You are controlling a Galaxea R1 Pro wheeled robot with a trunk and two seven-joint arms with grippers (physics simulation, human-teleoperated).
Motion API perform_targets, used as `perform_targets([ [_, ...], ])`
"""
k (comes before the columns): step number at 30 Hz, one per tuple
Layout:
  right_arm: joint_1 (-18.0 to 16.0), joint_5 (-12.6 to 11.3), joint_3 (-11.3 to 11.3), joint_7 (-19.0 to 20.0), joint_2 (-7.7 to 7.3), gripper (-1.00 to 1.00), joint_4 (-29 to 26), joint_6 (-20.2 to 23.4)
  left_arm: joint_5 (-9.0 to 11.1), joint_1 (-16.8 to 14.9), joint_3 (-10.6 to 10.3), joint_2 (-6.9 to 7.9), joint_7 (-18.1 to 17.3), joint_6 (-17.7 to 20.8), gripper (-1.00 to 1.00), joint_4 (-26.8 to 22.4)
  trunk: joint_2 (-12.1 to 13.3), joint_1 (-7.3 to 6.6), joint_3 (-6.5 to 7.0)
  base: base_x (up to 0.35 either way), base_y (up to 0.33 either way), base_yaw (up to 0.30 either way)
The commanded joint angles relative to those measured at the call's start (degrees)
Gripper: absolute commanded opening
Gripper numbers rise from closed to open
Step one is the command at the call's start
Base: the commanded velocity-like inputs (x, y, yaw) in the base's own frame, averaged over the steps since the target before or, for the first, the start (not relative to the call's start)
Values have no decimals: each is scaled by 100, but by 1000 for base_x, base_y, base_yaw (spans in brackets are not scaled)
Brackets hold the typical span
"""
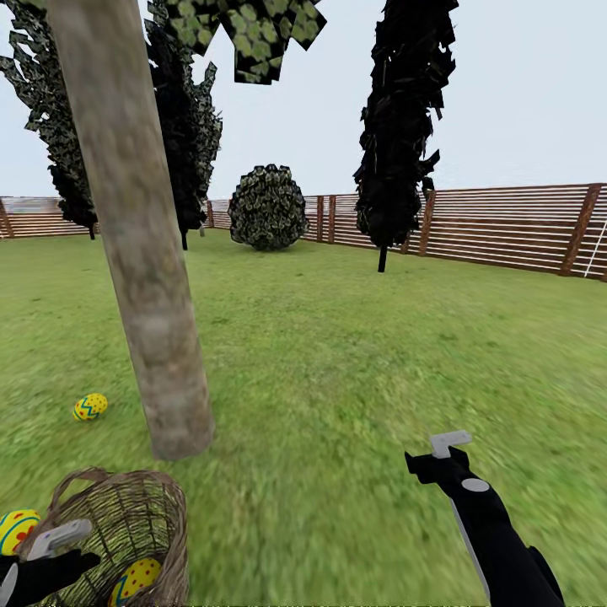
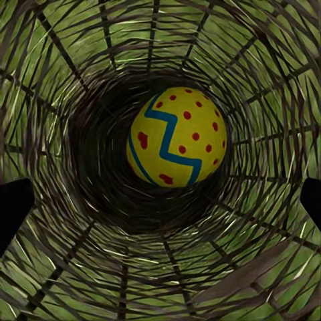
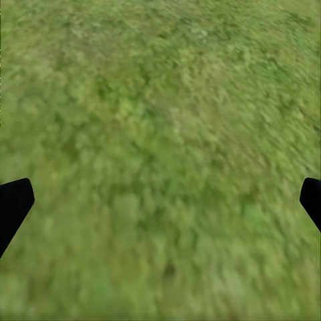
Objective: Take the three Easter eggs out of the wicker basket on the lawn in the garden, then place them on the lawn next to a single tree (choose any tree) so that all three eggs are next to the same tree and none are left in the basket.
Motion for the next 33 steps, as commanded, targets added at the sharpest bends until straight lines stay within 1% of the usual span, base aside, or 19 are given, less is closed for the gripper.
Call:
perform_targets([
  [1, -3, 61, -6, 52, 1, 100, -9, 27, 26, -4, 12, -7, -7, 38, 100, -4, -4, -1, -7, 0, 0, 0],
  [7, -3, 61, 8, 54, 1, 100, -9, 24, 25, -4, -8, -56, -7, 28, 100, 4, -4, -1, -7, 21, 0, 0],
  [14, -3, 56, 26, 54, 9, 100, -9, 21, 18, -4, -23, -118, -4, 19, 100, 148, -4, -1, -7, 292, 0, 0],
  [21, -3, 61, 43, 54, 37, 100, -1, 20, 26, -4, -9, -118, -12, 18, 100, 154, -4, -1, -7, 327, 28, 0],
  [28, -3, 61, 48, 54, 45, 100, 3, 20, 19, -4, -7, -119, -18, 21, 100, 154, -4, -1, -7, 68, 19, 0],
  [33, -3, 61, 52, 54, 45, 100, 0, 20, 17, -4, 6, -117, -14, 26, 100, 154, -205, 109, -96, 2, 1, 0],
])
